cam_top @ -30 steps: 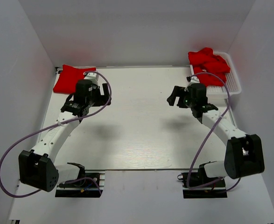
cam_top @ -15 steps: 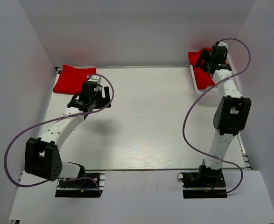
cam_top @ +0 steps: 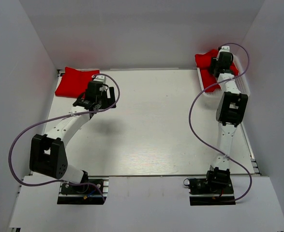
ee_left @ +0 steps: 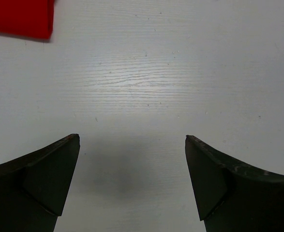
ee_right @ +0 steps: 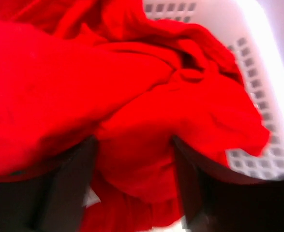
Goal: Fold and stack the t-shirts
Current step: Grab crumpled tshirt from bin with the right arm
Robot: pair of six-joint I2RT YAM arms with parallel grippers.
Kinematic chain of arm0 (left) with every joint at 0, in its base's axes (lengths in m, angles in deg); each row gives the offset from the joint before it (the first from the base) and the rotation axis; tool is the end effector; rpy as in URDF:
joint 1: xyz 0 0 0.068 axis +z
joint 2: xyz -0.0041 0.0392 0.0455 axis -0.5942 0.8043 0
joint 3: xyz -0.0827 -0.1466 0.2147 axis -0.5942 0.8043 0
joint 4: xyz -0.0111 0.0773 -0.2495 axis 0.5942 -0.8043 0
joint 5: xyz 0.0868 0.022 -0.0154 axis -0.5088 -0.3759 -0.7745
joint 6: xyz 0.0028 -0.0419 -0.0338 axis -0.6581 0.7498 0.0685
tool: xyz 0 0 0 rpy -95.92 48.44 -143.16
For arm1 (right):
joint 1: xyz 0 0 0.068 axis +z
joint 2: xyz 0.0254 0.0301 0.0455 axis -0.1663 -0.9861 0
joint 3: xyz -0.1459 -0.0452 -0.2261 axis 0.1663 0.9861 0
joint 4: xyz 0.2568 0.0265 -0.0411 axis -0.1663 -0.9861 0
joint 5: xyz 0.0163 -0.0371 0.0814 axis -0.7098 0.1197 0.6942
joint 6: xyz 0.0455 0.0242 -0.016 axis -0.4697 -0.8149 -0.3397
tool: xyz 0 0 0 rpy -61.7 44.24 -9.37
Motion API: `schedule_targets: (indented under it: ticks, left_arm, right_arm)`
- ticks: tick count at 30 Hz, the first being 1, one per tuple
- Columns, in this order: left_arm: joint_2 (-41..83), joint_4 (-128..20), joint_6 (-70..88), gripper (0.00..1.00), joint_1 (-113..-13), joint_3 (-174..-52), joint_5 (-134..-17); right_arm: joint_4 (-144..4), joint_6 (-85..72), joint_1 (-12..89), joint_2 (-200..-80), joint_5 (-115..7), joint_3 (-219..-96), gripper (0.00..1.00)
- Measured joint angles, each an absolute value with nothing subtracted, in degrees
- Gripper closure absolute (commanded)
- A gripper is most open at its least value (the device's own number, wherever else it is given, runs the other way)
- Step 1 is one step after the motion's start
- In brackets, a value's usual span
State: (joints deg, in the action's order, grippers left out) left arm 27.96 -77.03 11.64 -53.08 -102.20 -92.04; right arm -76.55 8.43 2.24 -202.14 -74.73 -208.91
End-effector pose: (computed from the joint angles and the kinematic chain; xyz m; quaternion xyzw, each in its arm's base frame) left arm 0.3045 -0.0855 0.2699 -0.0082 0.9117 -0.0436 0.4084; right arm 0.5773 -0.0823 0.2163 0.0557 0.8326 -0.1661 0.5255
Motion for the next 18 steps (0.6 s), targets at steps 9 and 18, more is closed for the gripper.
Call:
schedule_targets:
  ticks: [9,18]
  left_arm:
    - [32.71,-76.99,11.62,0.00,-52.77,-104.80,-92.37]
    - [33.47,-76.99,11.62,0.00,-52.75,-105.15,-92.19]
  right_arm:
    - [-69.18,7.73,1.67,-203.50,-73.28,-208.78,1.00]
    - [-67.22,7.45,0.97,-197.77,-73.31,-205.43,1.00]
